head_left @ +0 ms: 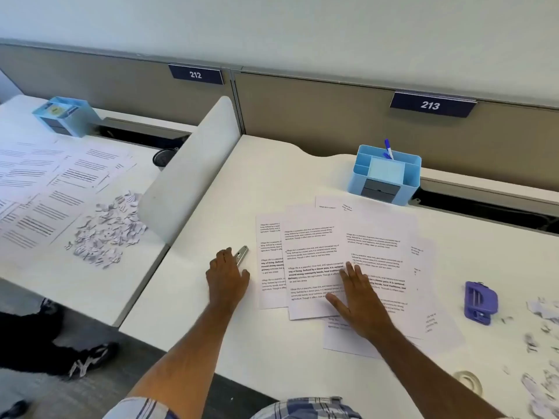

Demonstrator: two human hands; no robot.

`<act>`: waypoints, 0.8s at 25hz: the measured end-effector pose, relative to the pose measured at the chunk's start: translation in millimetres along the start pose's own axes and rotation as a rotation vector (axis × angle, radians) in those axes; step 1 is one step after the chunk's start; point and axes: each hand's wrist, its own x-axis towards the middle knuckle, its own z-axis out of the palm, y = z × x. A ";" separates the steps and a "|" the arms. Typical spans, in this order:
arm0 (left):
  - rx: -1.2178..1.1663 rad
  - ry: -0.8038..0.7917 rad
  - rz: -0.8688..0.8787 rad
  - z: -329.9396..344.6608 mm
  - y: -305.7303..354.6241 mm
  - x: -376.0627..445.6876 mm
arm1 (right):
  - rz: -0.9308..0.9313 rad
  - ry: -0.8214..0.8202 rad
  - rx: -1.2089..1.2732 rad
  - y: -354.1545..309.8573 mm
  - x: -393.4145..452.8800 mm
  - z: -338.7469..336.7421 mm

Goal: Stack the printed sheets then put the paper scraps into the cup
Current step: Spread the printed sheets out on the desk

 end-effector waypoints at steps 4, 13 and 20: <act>0.025 -0.089 -0.084 -4.8 -3.0 7.3 | -0.034 -0.019 -0.002 -18.6 3.9 0.5; 0.045 -0.052 -0.070 8.7 -7.0 20.8 | -0.091 0.045 -0.059 -27.6 17.4 8.3; -0.156 -0.077 -0.264 10.4 9.1 27.6 | -0.061 0.097 0.157 -42.8 30.8 -0.6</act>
